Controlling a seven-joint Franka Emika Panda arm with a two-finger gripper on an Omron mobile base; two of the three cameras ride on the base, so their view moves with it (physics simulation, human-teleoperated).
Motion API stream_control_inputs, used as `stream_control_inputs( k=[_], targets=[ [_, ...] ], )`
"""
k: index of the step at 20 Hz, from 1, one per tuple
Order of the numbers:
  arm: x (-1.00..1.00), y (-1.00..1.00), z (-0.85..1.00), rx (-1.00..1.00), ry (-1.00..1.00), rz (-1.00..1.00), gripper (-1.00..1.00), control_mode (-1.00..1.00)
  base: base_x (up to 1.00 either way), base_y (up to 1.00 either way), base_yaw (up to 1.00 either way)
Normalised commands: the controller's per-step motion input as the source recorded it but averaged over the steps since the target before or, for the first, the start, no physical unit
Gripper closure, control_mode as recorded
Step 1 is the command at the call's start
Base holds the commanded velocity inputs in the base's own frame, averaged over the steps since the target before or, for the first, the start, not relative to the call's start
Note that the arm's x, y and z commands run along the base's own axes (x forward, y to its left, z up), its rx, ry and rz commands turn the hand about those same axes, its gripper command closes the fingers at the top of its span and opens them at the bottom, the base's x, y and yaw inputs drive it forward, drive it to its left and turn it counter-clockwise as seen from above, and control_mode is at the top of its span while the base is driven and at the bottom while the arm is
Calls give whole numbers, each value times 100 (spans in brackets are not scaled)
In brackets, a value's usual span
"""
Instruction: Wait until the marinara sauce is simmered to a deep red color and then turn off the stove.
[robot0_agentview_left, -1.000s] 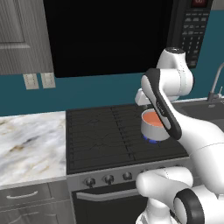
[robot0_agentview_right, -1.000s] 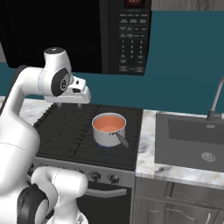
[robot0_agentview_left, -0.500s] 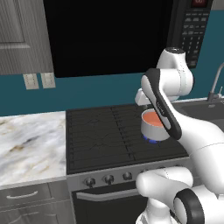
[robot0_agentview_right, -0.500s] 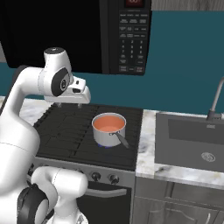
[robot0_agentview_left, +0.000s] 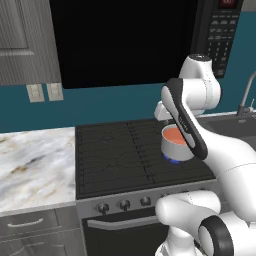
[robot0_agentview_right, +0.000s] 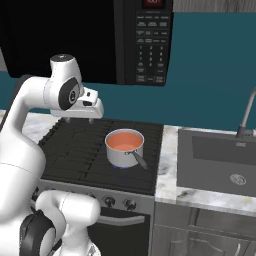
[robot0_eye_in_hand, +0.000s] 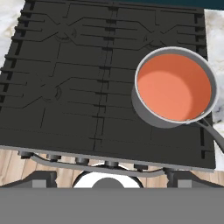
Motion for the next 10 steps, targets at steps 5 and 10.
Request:
stream_control_inputs(
  k=[5,10],
  targets=[
    [0,0,0,0,0,0,-100,-100,0,0,0],
    [0,0,0,0,0,0,-100,-100,0,0,0]
  ],
)
